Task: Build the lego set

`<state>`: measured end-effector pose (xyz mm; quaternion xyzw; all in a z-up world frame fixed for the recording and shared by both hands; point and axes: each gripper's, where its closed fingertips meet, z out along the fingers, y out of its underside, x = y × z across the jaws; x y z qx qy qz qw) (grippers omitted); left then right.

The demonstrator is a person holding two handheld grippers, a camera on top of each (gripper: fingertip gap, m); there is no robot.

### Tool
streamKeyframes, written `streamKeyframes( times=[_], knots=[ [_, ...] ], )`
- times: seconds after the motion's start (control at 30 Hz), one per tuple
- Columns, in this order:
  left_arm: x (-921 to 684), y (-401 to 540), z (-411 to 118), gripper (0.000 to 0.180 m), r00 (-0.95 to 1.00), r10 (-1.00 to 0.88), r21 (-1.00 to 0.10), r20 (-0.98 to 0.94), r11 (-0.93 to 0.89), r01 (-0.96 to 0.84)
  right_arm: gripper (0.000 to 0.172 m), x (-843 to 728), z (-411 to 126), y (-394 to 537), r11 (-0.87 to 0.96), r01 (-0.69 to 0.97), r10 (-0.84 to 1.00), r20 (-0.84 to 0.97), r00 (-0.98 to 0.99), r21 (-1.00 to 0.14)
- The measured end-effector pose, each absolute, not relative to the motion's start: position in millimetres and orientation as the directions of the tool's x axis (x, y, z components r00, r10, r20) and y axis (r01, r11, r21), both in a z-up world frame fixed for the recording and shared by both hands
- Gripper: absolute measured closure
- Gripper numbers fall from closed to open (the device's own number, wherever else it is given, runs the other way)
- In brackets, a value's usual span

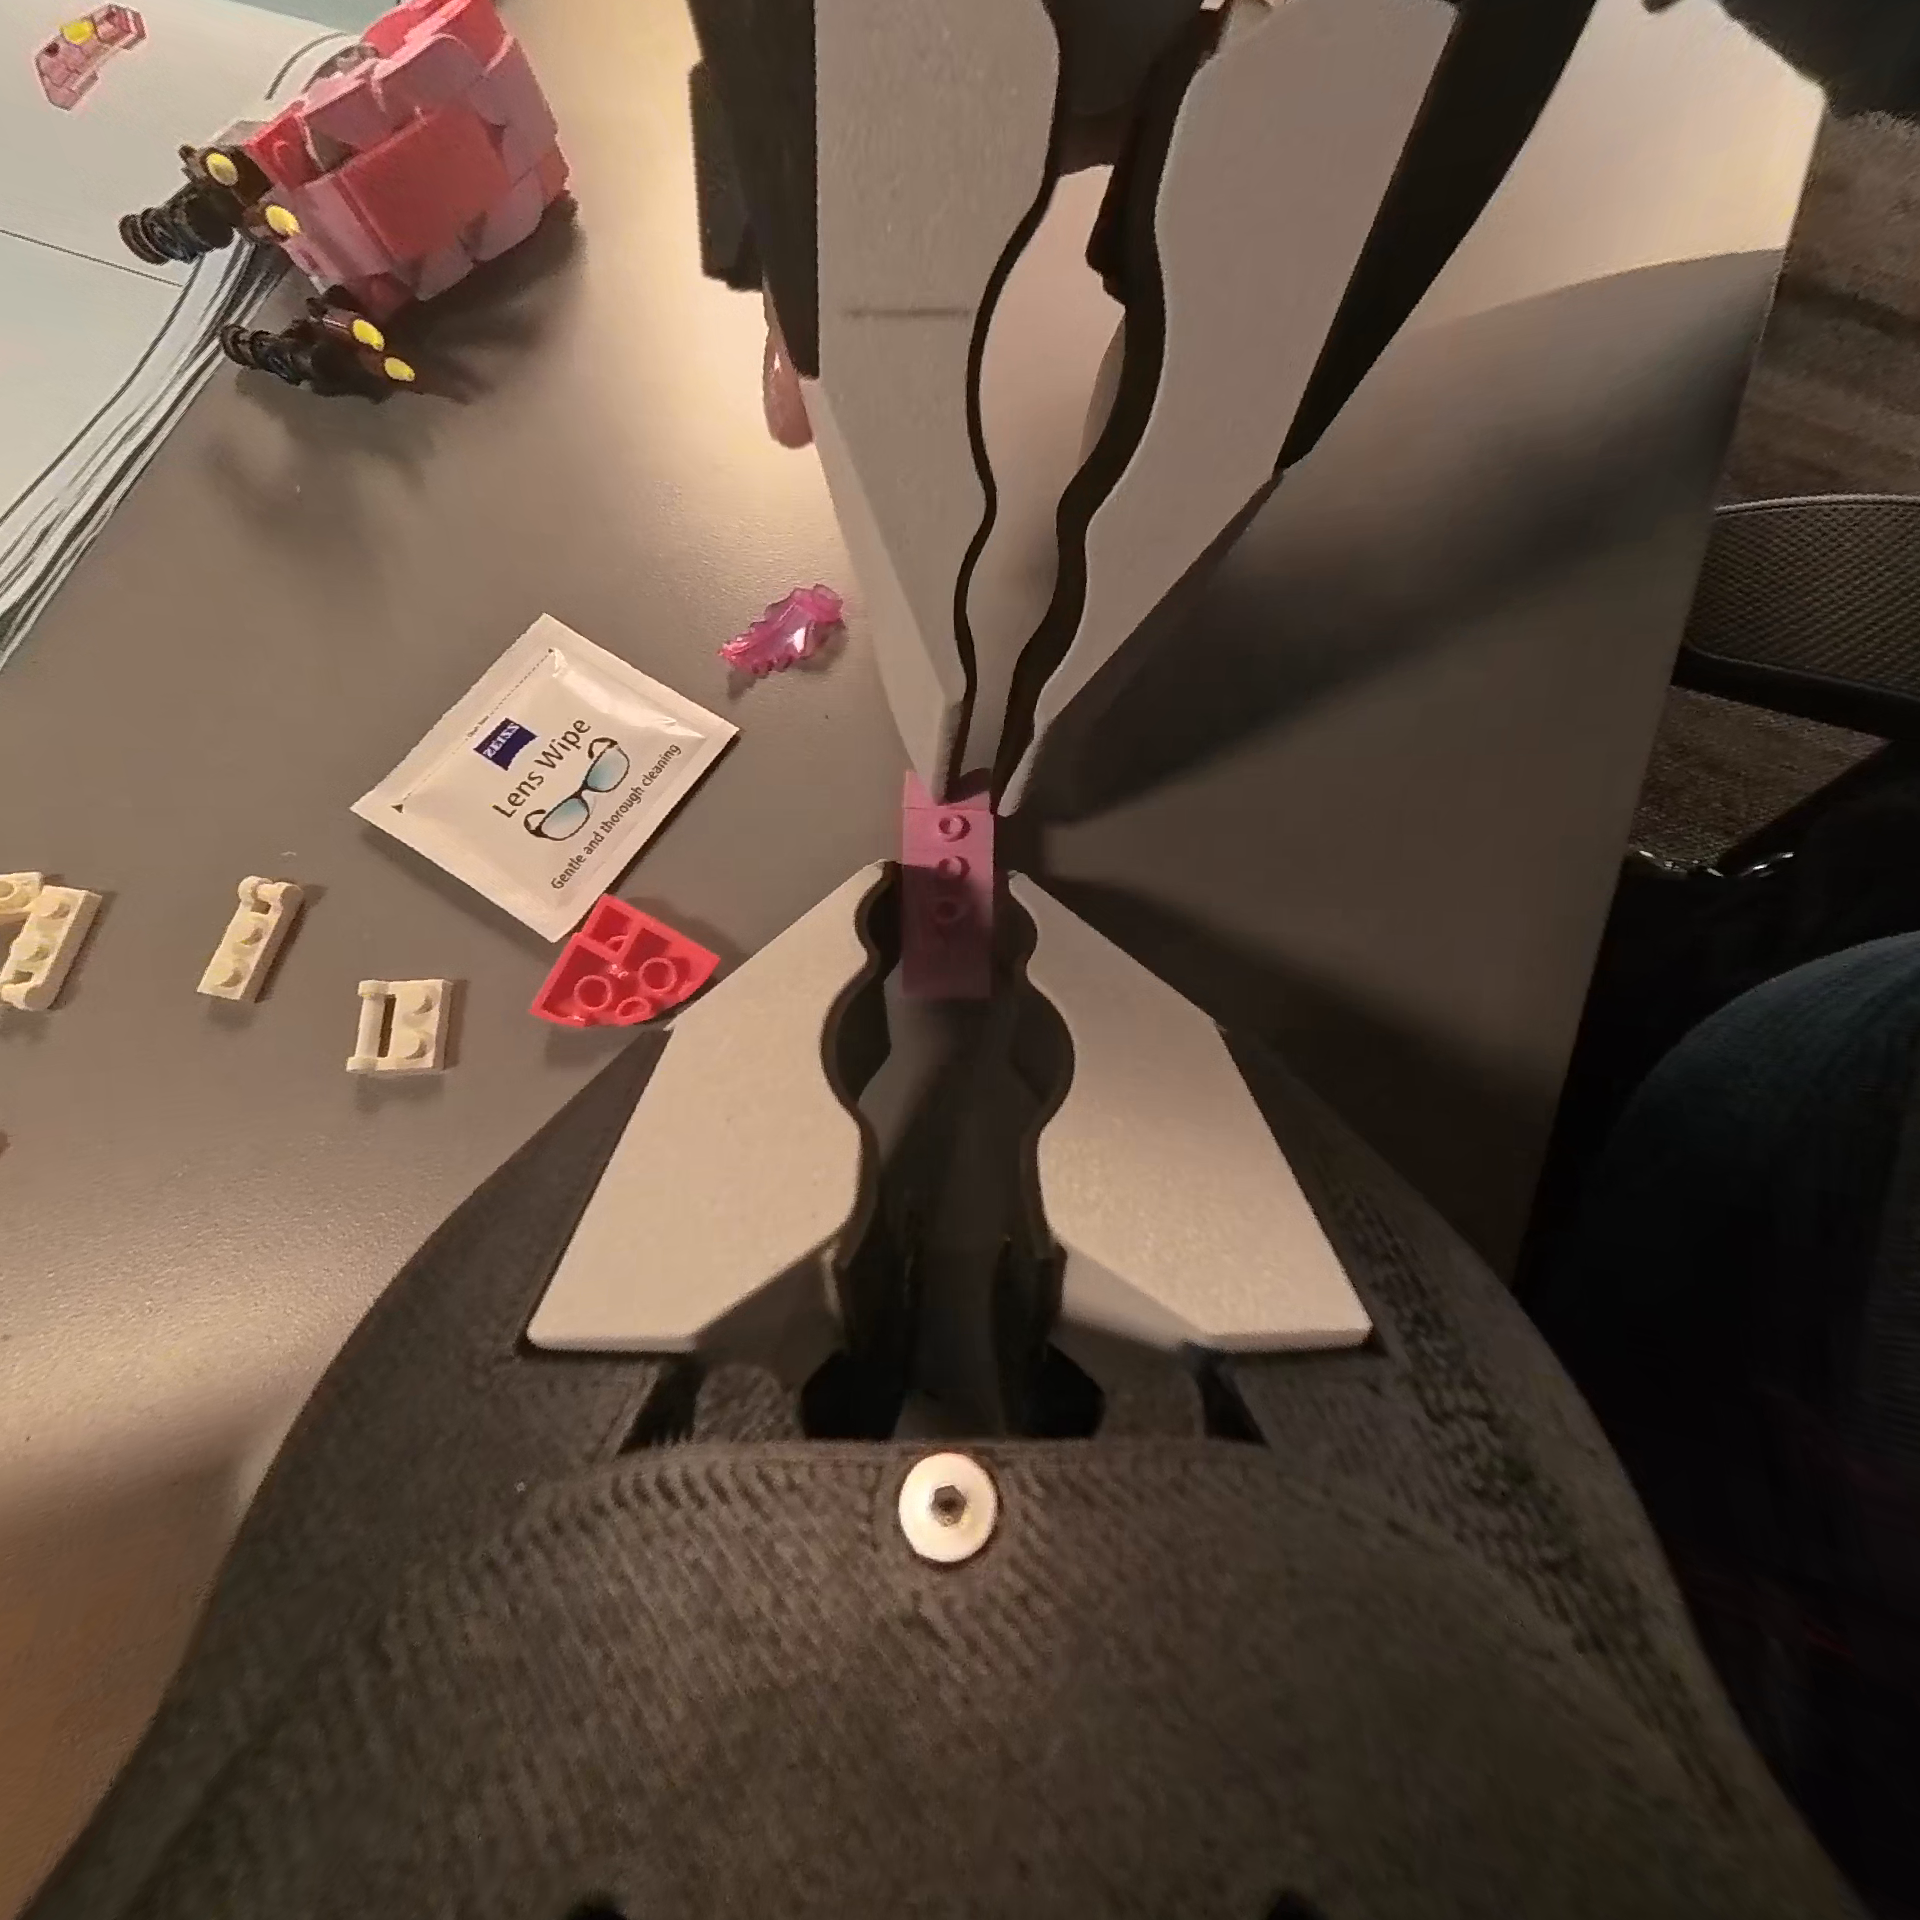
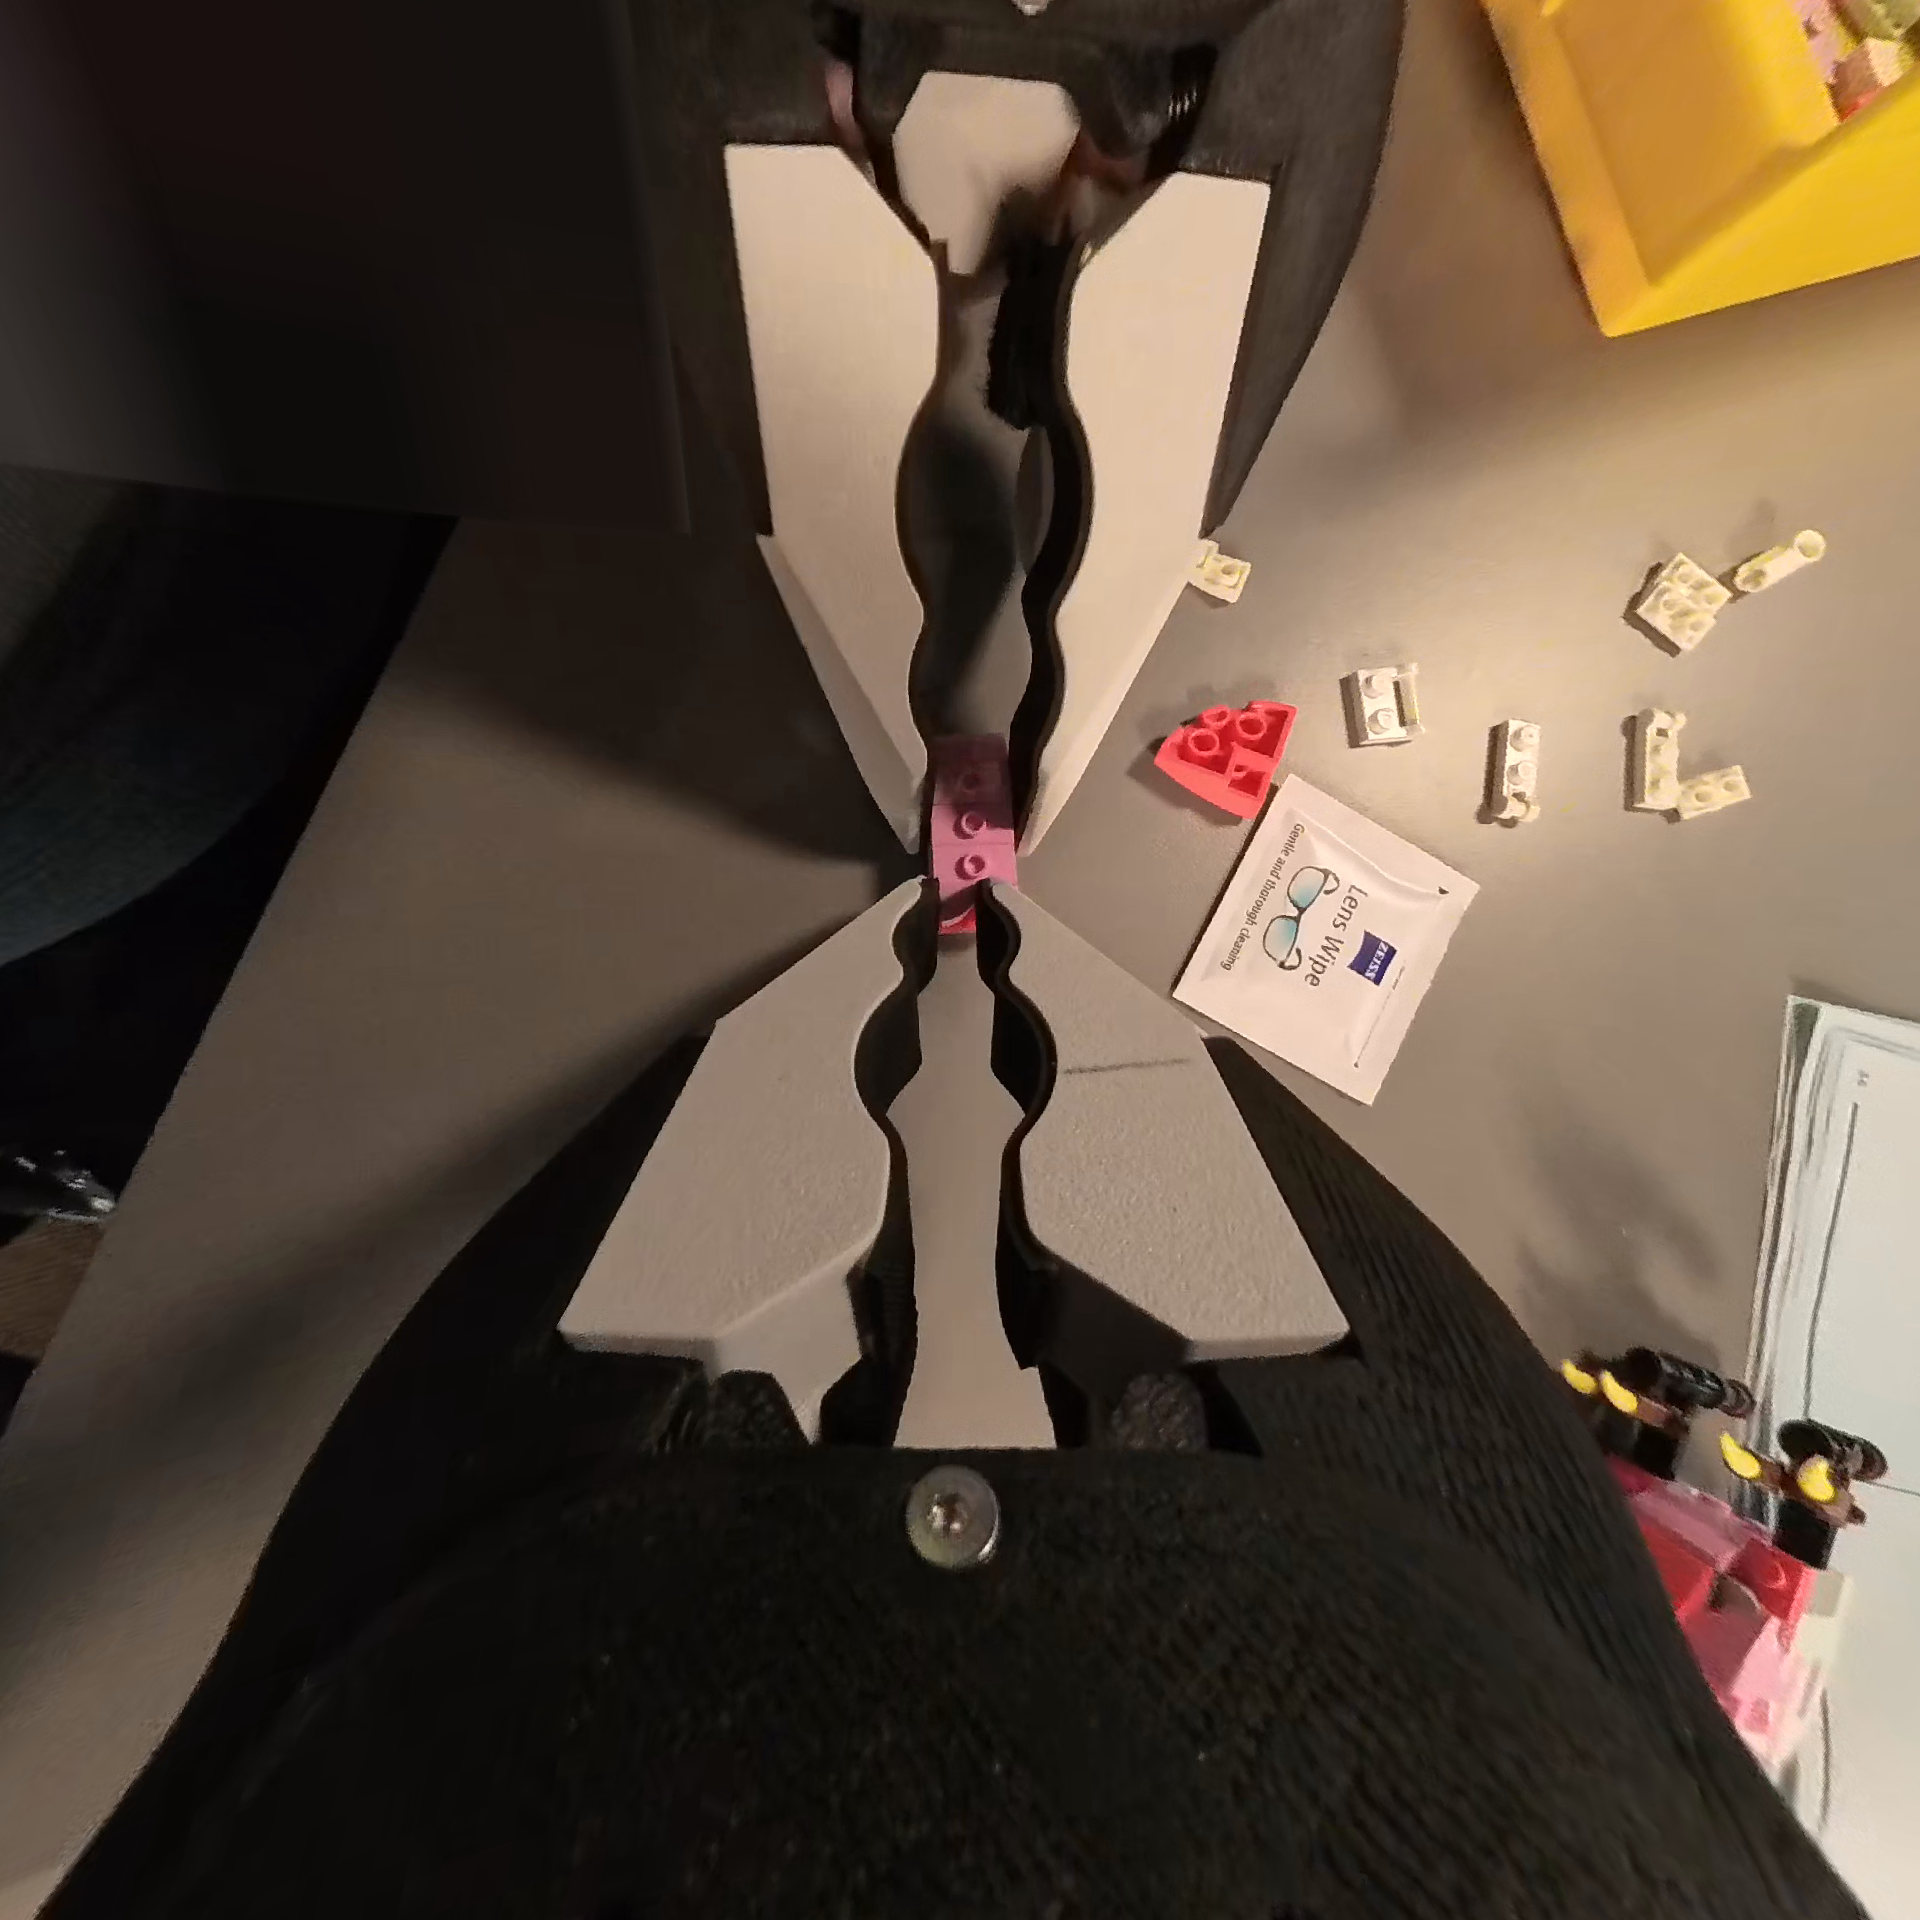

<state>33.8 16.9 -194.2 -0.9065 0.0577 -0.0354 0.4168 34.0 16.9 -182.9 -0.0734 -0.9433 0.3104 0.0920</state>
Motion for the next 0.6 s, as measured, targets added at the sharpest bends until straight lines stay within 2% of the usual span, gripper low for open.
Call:
streamKeyframes(
  times=[0.6],
  knots=[
    [34.1, 16.9, -194.1, 0.164, 0.990, -0.136, -0.760, 0.022, -0.646, -0.072, 0.162, 33.2, -181.9, 17.6, 0.757, 0.144, 0.233, 0.058, -0.971, -0.637]
  ],
)
